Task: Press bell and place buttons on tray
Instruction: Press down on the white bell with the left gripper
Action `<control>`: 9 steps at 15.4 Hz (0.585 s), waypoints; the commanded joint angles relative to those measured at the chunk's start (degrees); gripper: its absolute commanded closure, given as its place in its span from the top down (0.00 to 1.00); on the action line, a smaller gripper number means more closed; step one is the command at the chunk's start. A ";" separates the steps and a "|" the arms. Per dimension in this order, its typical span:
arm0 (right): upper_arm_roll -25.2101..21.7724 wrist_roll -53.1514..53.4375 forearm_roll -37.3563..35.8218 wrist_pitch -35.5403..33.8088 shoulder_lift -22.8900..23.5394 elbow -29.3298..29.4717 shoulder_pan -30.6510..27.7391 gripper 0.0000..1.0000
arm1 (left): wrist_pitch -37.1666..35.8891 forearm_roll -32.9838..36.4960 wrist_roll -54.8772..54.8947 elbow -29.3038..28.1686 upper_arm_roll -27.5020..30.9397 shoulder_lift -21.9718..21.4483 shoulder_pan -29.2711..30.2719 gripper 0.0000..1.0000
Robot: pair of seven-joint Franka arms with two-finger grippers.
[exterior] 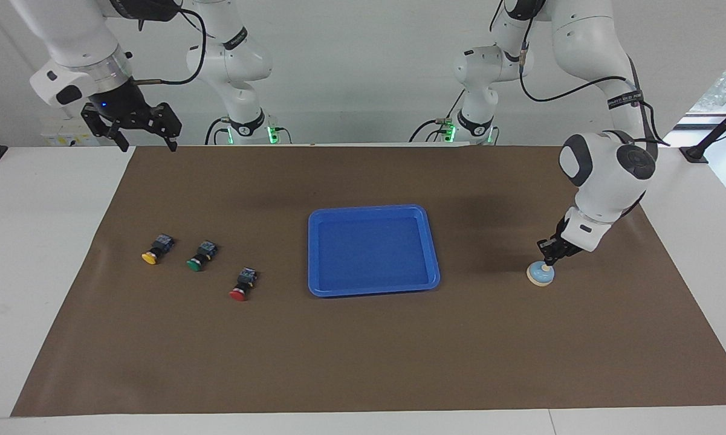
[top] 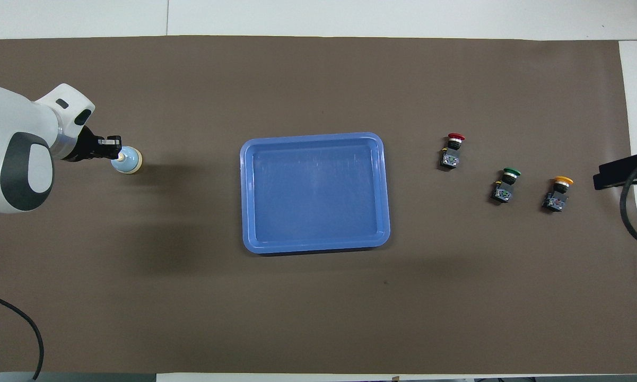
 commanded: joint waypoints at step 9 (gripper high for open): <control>0.02 -1.23 -0.61 -0.17 -1.06 -1.23 -0.28 1.00 | 2.41 1.75 -0.79 -1.46 -0.27 0.63 0.56 0.00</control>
